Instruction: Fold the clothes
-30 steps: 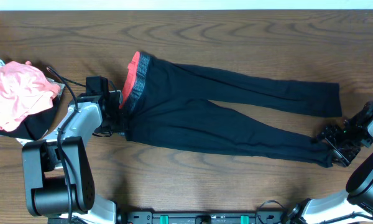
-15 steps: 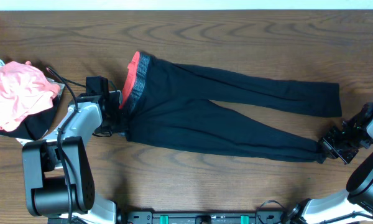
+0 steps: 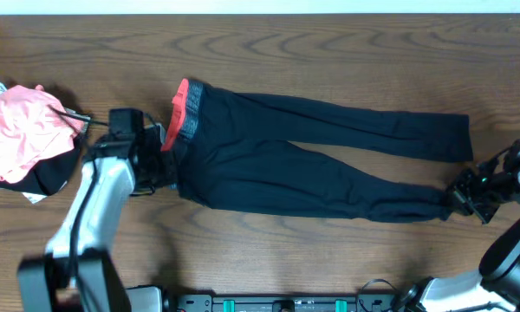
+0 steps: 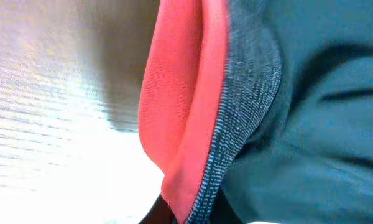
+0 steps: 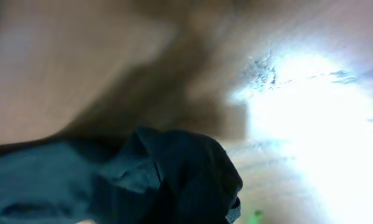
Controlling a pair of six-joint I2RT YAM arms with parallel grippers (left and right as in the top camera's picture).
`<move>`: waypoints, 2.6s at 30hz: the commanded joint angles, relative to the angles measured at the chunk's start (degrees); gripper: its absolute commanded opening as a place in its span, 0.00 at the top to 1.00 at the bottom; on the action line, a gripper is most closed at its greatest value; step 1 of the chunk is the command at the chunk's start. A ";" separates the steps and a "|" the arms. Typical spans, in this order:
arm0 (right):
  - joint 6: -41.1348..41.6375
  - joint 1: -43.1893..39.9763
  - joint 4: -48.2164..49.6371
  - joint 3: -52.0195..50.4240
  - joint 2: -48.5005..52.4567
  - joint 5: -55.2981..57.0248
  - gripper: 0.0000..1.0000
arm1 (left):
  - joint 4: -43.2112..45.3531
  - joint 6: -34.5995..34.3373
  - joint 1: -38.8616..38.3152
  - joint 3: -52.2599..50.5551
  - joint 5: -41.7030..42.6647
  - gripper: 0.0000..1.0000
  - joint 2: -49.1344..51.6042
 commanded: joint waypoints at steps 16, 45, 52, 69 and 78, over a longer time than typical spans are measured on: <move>-1.46 -5.79 -3.78 4.28 -17.22 -0.63 0.99 | -7.06 -3.34 0.26 -0.02 -4.42 0.94 -21.53; -0.83 -6.73 9.88 4.26 -18.34 -9.18 0.99 | 2.34 -7.85 3.78 -0.04 -7.37 0.89 -21.92; -0.81 1.07 18.86 4.26 -16.74 -5.11 0.94 | 7.43 -7.80 3.78 -0.02 -7.37 0.89 -14.32; 1.01 5.01 30.25 4.26 1.27 -2.73 0.83 | 22.21 -7.82 3.78 -0.04 -7.37 0.89 1.46; -0.07 5.01 27.02 4.26 1.66 -2.71 0.74 | 22.40 -7.82 3.78 -0.04 -7.32 0.89 2.29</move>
